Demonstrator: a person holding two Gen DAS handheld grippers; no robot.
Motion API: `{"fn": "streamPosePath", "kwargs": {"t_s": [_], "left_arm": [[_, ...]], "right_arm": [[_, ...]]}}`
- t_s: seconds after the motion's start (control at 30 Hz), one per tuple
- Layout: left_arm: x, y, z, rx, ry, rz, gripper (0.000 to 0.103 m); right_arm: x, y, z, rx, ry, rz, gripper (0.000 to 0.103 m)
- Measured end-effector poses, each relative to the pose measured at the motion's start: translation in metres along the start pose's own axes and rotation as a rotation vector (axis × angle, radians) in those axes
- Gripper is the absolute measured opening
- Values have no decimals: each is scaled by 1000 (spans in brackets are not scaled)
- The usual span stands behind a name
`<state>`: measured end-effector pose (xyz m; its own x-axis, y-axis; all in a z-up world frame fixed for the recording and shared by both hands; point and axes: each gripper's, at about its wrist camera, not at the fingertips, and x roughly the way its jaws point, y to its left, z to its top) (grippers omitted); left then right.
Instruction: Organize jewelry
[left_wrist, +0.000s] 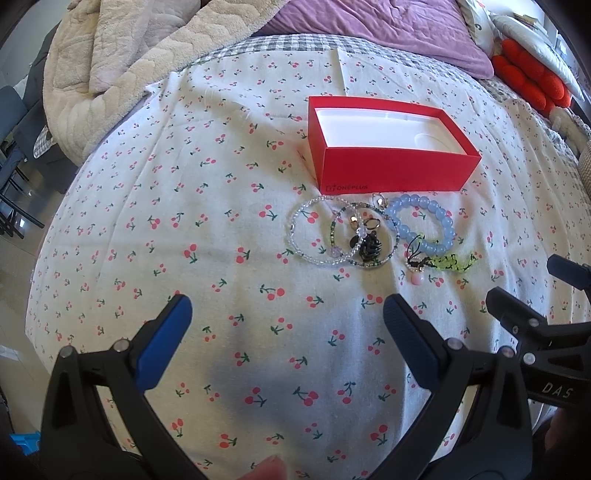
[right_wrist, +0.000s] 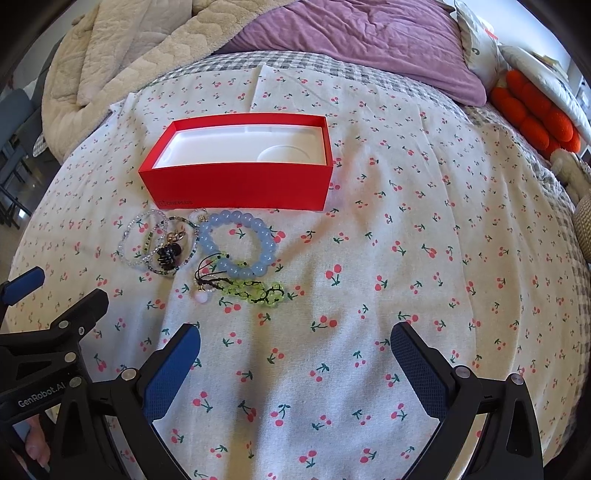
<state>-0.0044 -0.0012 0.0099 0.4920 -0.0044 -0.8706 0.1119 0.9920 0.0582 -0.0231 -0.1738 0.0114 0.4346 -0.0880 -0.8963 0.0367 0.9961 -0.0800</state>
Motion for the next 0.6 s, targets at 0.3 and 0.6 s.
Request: {"fn": "streamPosePath", "kwargs": {"t_s": [0.3, 0.6], "left_arm": [[-2, 2, 3, 5, -11, -7, 103], [-6, 8, 9, -2, -18, -45, 103]], "right_arm": [[-3, -1, 4, -9, 9, -13, 103], [-11, -3, 12, -20, -41, 8, 103]]}}
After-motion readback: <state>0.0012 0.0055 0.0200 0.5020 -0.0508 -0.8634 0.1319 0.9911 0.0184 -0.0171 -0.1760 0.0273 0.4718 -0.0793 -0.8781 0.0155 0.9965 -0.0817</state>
